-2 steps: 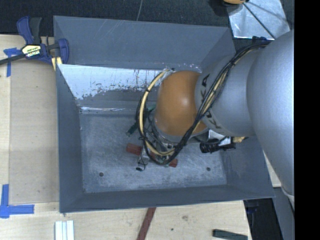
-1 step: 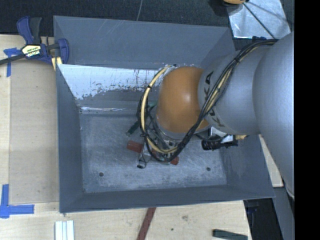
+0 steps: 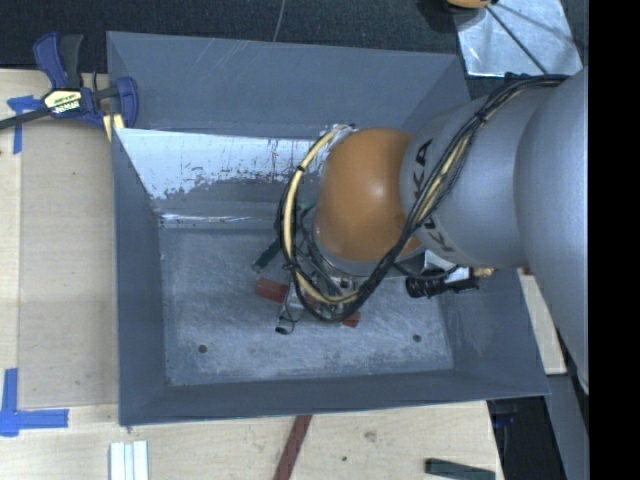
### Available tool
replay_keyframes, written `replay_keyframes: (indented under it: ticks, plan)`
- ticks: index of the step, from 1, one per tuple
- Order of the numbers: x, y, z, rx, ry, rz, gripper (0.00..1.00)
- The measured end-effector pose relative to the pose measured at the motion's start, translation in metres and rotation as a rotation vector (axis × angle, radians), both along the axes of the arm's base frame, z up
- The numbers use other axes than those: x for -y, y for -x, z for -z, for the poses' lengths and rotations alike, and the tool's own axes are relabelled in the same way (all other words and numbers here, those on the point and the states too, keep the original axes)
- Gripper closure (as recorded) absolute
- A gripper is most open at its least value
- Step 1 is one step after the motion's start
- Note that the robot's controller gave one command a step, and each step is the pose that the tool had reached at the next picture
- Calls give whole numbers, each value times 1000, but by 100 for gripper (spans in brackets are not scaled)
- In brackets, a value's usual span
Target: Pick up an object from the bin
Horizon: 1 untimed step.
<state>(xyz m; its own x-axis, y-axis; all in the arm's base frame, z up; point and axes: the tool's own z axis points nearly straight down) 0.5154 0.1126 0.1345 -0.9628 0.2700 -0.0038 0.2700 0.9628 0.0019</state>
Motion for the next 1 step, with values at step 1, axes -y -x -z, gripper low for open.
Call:
replay_keyframes:
  ticks: [1]
  plan:
    - [0, 0, -6, 0, 0, 0, 100]
